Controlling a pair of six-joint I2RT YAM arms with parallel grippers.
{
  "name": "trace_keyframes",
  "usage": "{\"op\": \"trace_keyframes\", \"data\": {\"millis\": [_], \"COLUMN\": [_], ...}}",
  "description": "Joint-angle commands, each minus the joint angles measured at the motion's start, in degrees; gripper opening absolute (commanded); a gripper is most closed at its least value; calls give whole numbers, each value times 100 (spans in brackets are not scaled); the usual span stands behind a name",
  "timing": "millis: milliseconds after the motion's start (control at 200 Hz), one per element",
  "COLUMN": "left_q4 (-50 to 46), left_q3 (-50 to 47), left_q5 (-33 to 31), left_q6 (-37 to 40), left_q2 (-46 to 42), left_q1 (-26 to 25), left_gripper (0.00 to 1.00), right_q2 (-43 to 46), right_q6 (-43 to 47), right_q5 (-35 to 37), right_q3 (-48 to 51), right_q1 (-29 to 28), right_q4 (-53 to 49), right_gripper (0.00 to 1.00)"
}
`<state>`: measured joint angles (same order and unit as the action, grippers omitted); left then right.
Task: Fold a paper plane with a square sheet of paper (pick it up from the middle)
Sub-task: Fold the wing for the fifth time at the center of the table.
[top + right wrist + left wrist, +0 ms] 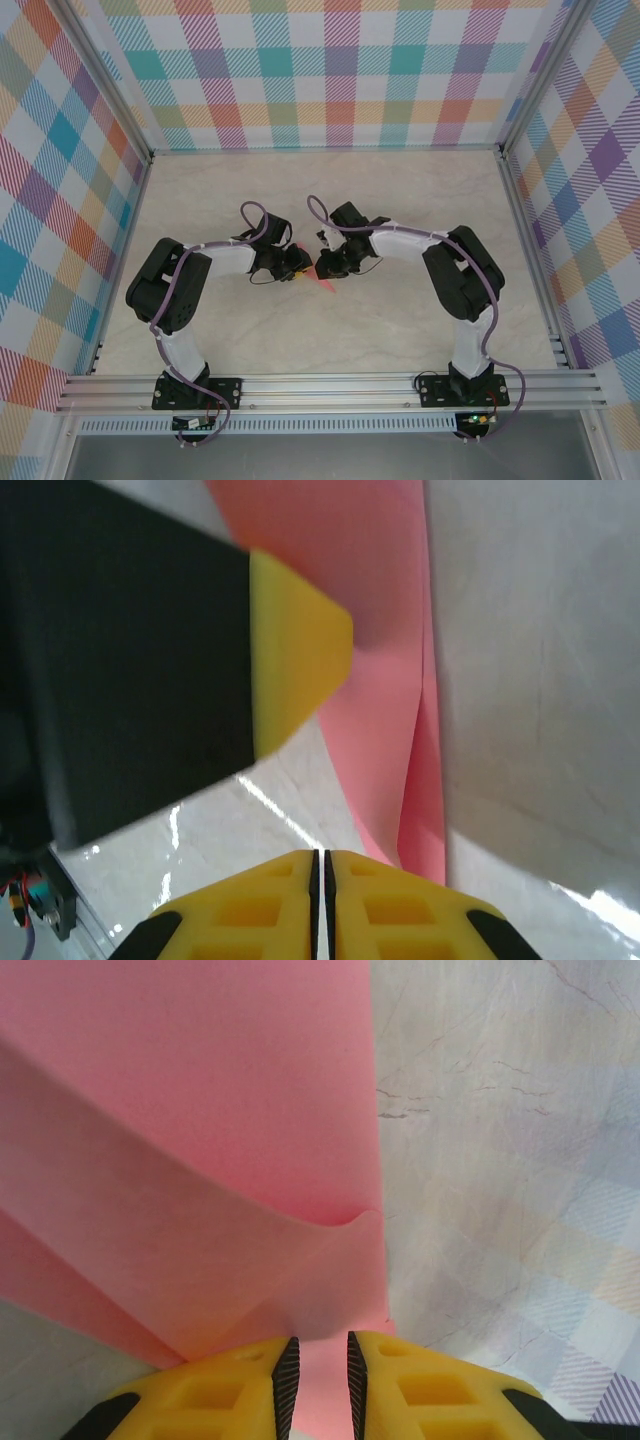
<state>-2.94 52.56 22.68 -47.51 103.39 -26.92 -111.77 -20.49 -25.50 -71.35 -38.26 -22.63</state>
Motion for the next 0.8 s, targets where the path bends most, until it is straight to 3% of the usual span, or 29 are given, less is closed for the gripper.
{"op": "trace_keyframes", "data": {"millis": [0, 300, 795], "left_q4": [-429, -440, -865], "left_q3": [-154, -132, 363], "left_q5": [-519, -498, -742], "left_q6": [39, 106, 1086], "left_q2": [352, 260, -250], "left_q1": [-24, -18, 155], "left_gripper": [25, 25, 30], "right_q2": [-265, -578, -784], "right_q6": [-27, 5, 18], "right_q5": [-161, 218, 519], "right_q3": [-135, -140, 62], "right_q1": [-32, -28, -24], "right_q4": [-34, -314, -531], "right_gripper": [12, 12, 12]}}
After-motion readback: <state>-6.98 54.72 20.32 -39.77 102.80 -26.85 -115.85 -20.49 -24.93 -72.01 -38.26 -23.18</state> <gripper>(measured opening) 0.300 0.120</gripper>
